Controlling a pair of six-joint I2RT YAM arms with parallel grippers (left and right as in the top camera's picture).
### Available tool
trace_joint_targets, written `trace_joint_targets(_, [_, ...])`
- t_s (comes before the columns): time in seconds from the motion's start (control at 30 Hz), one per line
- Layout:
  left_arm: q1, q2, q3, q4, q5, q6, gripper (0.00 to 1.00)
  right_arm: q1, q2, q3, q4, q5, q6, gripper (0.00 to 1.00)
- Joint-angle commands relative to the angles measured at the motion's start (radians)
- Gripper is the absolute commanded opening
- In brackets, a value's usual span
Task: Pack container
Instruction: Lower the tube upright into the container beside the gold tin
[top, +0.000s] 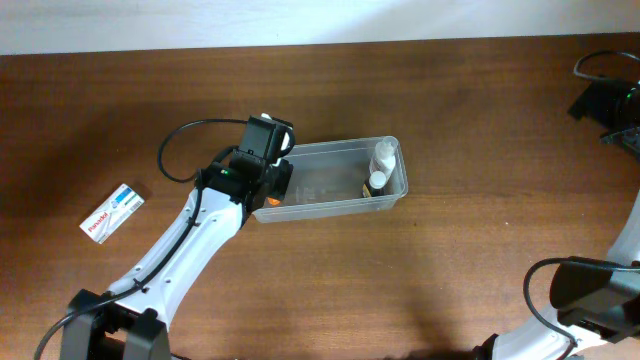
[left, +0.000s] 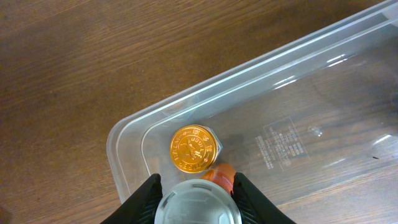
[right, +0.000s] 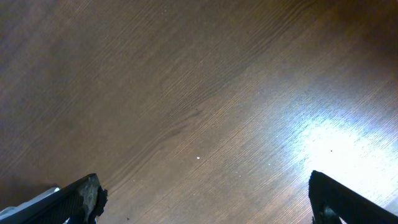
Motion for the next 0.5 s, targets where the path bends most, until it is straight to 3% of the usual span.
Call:
trace_joint_targets(0.0, [0.002, 0.014, -0.009, 0.003, -0.024, 0.005, 0.36, -0.002, -0.014, 0.015, 0.000, 0.002, 0.005, 0.98])
trace_joint_targets(0.47, [0.002, 0.014, -0.009, -0.005, -0.067, 0.005, 0.36, -0.002, -0.014, 0.015, 0.000, 0.002, 0.005, 0.98])
